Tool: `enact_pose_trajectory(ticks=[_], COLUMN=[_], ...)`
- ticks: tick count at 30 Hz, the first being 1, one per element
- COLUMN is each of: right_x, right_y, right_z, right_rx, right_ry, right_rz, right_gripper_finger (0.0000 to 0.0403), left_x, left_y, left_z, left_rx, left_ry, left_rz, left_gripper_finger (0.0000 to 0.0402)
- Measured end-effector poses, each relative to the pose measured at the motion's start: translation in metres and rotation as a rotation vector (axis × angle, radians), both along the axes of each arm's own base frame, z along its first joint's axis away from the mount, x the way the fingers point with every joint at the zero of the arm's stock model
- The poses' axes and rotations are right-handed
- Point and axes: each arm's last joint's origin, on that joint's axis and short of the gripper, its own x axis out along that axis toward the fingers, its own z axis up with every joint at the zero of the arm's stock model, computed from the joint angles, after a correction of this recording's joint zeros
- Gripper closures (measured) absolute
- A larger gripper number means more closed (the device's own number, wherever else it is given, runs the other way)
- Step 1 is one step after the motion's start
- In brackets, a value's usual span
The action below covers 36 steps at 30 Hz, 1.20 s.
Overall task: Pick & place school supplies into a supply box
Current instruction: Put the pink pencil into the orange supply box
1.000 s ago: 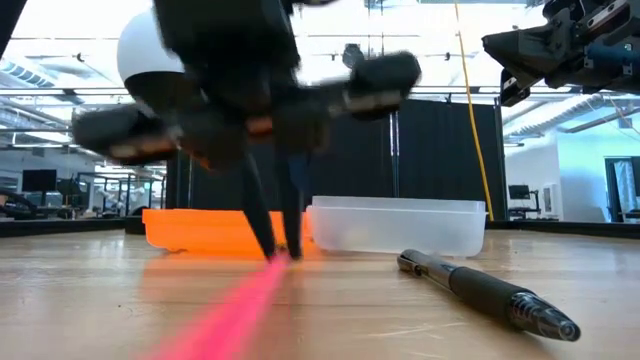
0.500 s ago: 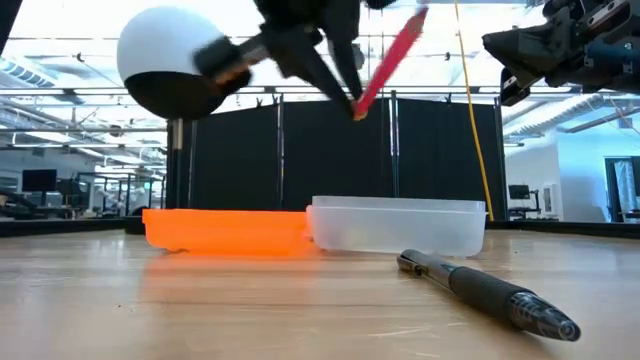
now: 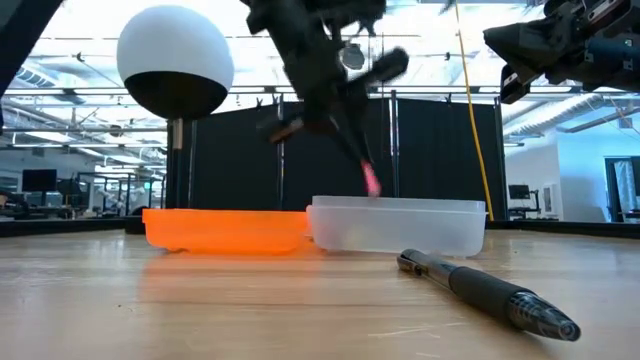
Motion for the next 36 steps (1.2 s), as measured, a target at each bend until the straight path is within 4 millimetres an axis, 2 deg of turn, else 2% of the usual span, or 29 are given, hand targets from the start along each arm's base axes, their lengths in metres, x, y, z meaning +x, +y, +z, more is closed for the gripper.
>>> enact_pose_trajectory(ticks=[3,12,15,24,36], right_x=[0.000,0.002,0.003,0.004,0.004], right_y=[0.000,0.000,0.000,0.000,0.000], right_z=[0.000,-0.006,-0.010,-0.012,-0.010], right_rx=[0.001,0.050,0.063,0.074,0.066], right_ry=[-0.005,0.062,0.103,0.124,0.100], right_rz=[0.000,0.011,0.013,0.014,0.013], right_gripper_finger=[0.0403,0.0403,0.0403,0.0403,0.0403], left_x=[0.003,0.002,0.002,0.010,0.010], left_y=[0.014,0.044,0.046,0.046,0.036], left_z=[-0.010,-0.019,-0.023,-0.056,-0.051], left_rx=[0.035,0.024,-0.011,-0.016,0.044], left_ry=[0.025,0.052,0.069,0.121,0.117], left_rz=[-0.020,-0.018,-0.021,-0.031,-0.025], left_gripper_finger=[0.0385,0.0391,0.0398,0.0396,0.0305])
